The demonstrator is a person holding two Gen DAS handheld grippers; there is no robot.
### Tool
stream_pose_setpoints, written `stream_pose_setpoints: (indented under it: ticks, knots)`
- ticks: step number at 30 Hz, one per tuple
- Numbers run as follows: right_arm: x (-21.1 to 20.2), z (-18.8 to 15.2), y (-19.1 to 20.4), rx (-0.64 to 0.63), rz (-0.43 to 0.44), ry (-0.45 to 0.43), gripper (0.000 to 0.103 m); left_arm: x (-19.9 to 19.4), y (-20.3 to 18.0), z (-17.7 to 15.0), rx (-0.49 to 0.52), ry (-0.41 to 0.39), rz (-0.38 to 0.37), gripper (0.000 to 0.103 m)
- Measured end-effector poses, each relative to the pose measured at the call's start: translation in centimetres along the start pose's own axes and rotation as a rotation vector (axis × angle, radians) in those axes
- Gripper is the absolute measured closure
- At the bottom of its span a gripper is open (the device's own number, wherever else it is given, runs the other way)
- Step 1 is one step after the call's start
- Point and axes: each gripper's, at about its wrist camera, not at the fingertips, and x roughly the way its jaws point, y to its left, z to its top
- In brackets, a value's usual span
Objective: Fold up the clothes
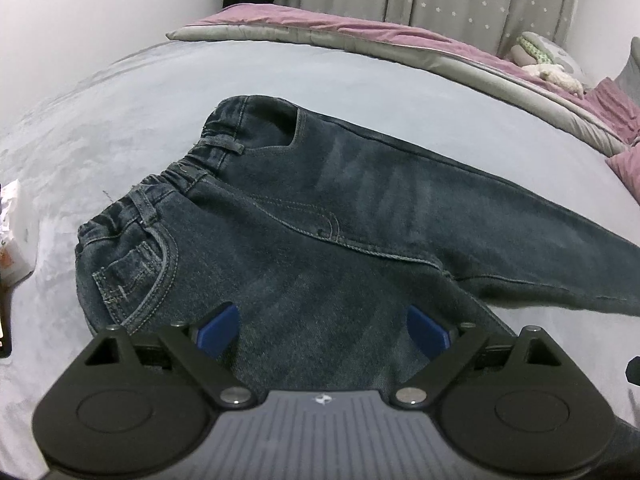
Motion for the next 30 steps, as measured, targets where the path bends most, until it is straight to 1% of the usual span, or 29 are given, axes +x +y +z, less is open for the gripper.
stream_pose_setpoints:
  ticks: [3, 5, 8, 11, 14, 15, 18, 30]
  knots:
    - [0.3, -1.3, 2.0, -0.045, 0.013, -0.011, 0.000, 0.5, 0.2, -0.3, 0.008, 0.011, 0.005, 0.011]
    - [0.4, -3.1, 3.2, -0.093, 0.003, -0.016, 0.000, 1.0, 0.4, -0.7, 0.026, 0.024, 0.018, 0.011]
    - [0.4, -6.3, 4.2, -0.152, -0.021, -0.019, 0.000, 1.8, 0.2, -1.7, 0.104, 0.039, 0.041, 0.011]
    - [0.3, -9.5, 5.3, -0.212, -0.045, -0.023, 0.000, 1.9, -0.5, -3.0, 0.229, 0.029, 0.064, 0.006]
    - [-1.1, -12.6, 5.7, -0.293, -0.066, -0.082, 0.000, 1.5, -0.7, -4.2, 0.305, -0.007, 0.086, 0.001]
    - [-1.7, -13.3, 5.5, -0.306, -0.069, -0.092, 0.000, 1.3, -0.5, -4.3, 0.310, -0.009, 0.081, 0.000]
    - [-3.3, -14.5, 3.7, -0.246, -0.069, -0.100, 0.000, 1.0, 0.1, -4.6, 0.311, -0.007, 0.066, 0.000]
    - [-9.7, -18.6, -2.8, -0.067, -0.191, -0.109, 0.000, 0.0, 2.1, -5.4, 0.291, 0.023, 0.037, 0.000]
